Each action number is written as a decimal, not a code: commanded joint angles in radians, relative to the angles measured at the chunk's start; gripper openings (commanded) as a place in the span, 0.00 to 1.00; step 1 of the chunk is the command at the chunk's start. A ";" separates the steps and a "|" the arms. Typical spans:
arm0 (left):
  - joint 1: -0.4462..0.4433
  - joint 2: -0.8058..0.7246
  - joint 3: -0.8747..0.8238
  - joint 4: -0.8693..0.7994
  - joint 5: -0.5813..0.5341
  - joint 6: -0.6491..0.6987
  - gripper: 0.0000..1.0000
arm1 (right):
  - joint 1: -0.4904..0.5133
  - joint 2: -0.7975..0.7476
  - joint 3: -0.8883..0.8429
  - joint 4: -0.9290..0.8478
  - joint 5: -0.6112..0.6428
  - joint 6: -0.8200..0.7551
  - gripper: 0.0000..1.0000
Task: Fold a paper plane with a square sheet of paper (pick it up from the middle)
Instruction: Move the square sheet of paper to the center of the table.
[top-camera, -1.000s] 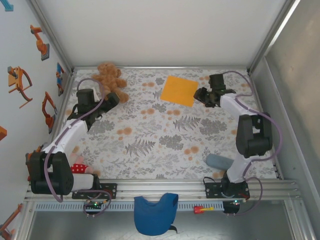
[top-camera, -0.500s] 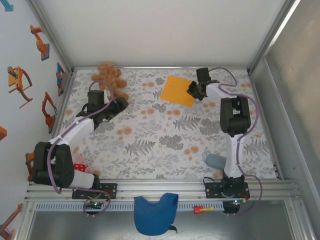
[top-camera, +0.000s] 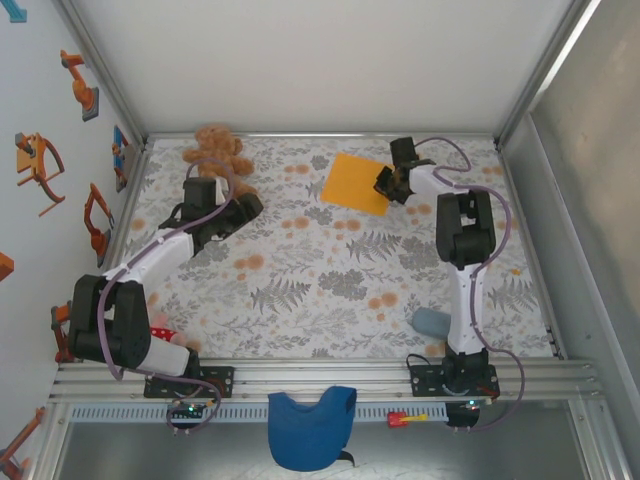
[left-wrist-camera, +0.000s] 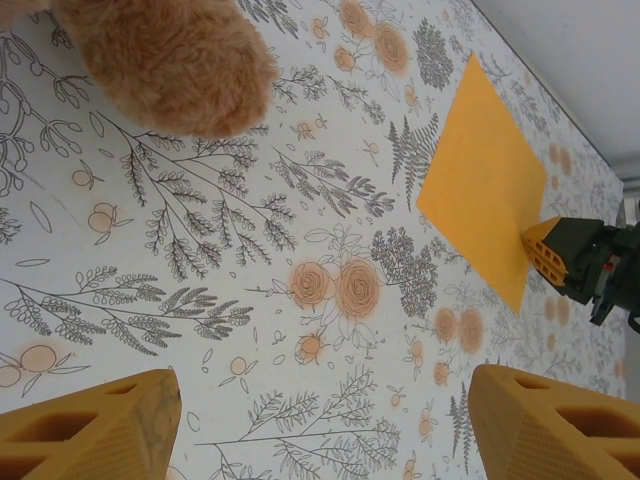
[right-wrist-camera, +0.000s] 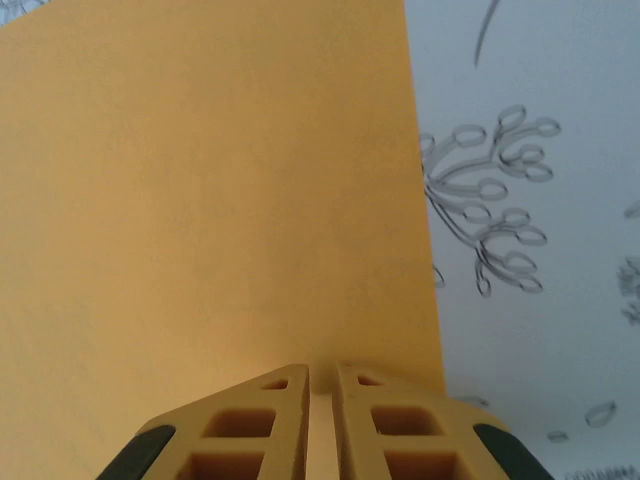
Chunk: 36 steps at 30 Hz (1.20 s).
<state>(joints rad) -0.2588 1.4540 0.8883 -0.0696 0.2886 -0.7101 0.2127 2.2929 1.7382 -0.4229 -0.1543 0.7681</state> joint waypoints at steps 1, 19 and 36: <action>-0.013 0.031 0.031 -0.009 0.016 -0.010 0.76 | 0.004 -0.035 -0.100 -0.164 -0.048 -0.055 0.15; -0.098 0.133 0.003 -0.018 0.061 -0.041 0.57 | 0.295 -0.511 -0.797 -0.050 -0.156 0.045 0.15; -0.327 0.125 -0.106 0.028 -0.010 -0.281 0.19 | 0.317 -0.631 -0.781 0.027 -0.070 0.013 0.15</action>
<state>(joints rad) -0.5713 1.5486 0.7528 -0.0521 0.2871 -0.9466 0.5335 1.6409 0.9436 -0.3683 -0.2592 0.8242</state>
